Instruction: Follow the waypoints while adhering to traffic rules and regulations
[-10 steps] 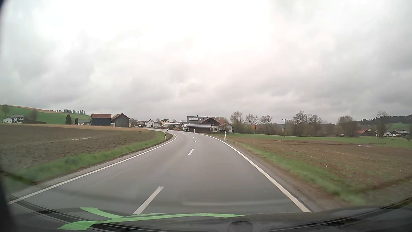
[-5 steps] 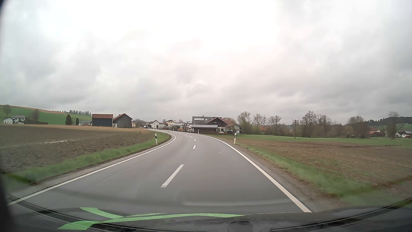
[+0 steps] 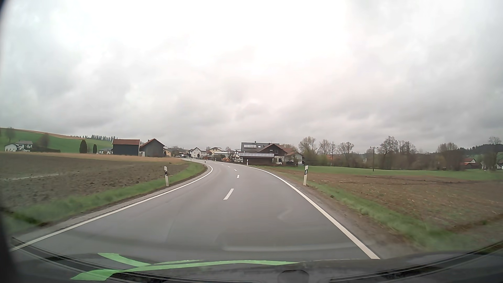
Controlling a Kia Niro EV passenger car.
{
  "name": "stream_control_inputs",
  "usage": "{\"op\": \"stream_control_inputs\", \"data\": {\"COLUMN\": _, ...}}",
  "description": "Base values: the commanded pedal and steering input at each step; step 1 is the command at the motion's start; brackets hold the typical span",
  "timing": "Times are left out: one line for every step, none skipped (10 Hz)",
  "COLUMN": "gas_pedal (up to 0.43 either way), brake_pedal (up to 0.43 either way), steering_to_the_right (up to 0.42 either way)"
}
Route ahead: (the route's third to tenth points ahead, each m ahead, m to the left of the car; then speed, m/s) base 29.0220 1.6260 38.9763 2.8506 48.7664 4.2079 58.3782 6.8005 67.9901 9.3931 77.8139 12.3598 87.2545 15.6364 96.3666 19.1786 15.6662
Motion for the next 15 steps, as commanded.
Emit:
{"op": "stream_control_inputs", "data": {"gas_pedal": 0.118, "brake_pedal": 0.000, "steering_to_the_right": -0.016}}
{"op": "stream_control_inputs", "data": {"gas_pedal": 0.118, "brake_pedal": 0.000, "steering_to_the_right": -0.016}}
{"op": "stream_control_inputs", "data": {"gas_pedal": 0.118, "brake_pedal": 0.000, "steering_to_the_right": -0.015}}
{"op": "stream_control_inputs", "data": {"gas_pedal": 0.118, "brake_pedal": 0.000, "steering_to_the_right": -0.015}}
{"op": "stream_control_inputs", "data": {"gas_pedal": 0.118, "brake_pedal": 0.000, "steering_to_the_right": -0.015}}
{"op": "stream_control_inputs", "data": {"gas_pedal": 0.118, "brake_pedal": 0.000, "steering_to_the_right": -0.015}}
{"op": "stream_control_inputs", "data": {"gas_pedal": 0.118, "brake_pedal": 0.000, "steering_to_the_right": -0.016}}
{"op": "stream_control_inputs", "data": {"gas_pedal": 0.118, "brake_pedal": 0.000, "steering_to_the_right": -0.016}}
{"op": "stream_control_inputs", "data": {"gas_pedal": 0.118, "brake_pedal": 0.000, "steering_to_the_right": -0.017}}
{"op": "stream_control_inputs", "data": {"gas_pedal": 0.118, "brake_pedal": 0.000, "steering_to_the_right": -0.018}}
{"op": "stream_control_inputs", "data": {"gas_pedal": 0.118, "brake_pedal": 0.000, "steering_to_the_right": -0.020}}
{"op": "stream_control_inputs", "data": {"gas_pedal": 0.118, "brake_pedal": 0.000, "steering_to_the_right": -0.021}}
{"op": "stream_control_inputs", "data": {"gas_pedal": 0.118, "brake_pedal": 0.000, "steering_to_the_right": -0.022}}
{"op": "stream_control_inputs", "data": {"gas_pedal": 0.110, "brake_pedal": 0.000, "steering_to_the_right": -0.023}}
{"op": "stream_control_inputs", "data": {"gas_pedal": 0.110, "brake_pedal": 0.000, "steering_to_the_right": -0.024}}
